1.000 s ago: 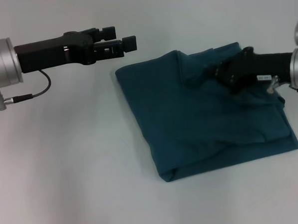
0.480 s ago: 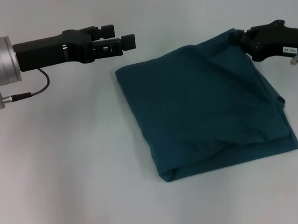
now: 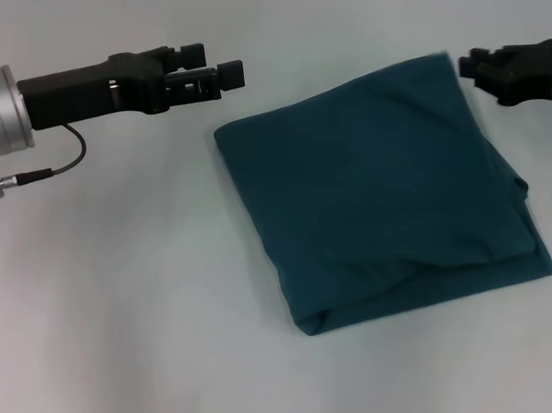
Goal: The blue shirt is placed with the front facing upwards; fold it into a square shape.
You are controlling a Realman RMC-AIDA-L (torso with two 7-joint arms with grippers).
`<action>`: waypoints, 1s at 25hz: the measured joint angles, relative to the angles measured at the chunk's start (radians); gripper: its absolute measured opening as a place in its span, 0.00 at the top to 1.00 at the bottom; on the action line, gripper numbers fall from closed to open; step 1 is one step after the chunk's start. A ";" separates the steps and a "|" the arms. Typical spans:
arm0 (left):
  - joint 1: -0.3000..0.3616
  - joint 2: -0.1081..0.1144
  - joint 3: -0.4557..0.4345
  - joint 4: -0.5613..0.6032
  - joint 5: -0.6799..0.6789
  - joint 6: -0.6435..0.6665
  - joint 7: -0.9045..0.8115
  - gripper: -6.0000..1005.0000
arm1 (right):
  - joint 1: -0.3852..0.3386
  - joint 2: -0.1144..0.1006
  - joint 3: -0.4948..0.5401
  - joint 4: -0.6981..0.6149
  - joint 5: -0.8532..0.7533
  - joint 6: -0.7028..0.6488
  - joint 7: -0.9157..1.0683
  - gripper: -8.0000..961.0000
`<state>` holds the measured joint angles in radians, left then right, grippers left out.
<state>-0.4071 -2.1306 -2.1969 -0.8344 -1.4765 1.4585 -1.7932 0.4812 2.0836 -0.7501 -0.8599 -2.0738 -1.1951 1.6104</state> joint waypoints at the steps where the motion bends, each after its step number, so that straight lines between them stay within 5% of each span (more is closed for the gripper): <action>1: 0.000 0.000 -0.001 0.000 0.000 0.000 0.000 0.04 | -0.004 0.001 0.023 0.000 0.002 0.003 0.002 0.91; 4: 0.000 0.000 -0.006 0.000 0.000 -0.001 0.000 0.04 | -0.011 0.002 0.096 0.000 0.007 -0.005 0.002 0.86; 15: 0.000 0.000 -0.002 0.002 0.003 0.009 -0.011 0.04 | -0.051 -0.005 0.189 -0.019 0.006 -0.166 0.014 0.40; 25: -0.024 0.009 -0.003 0.038 0.118 -0.026 -0.158 0.04 | -0.086 -0.024 0.250 -0.042 0.004 -0.263 0.035 0.35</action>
<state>-0.4316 -2.1212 -2.2001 -0.7962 -1.3580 1.4328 -1.9515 0.3953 2.0600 -0.5004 -0.9022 -2.0697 -1.4583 1.6452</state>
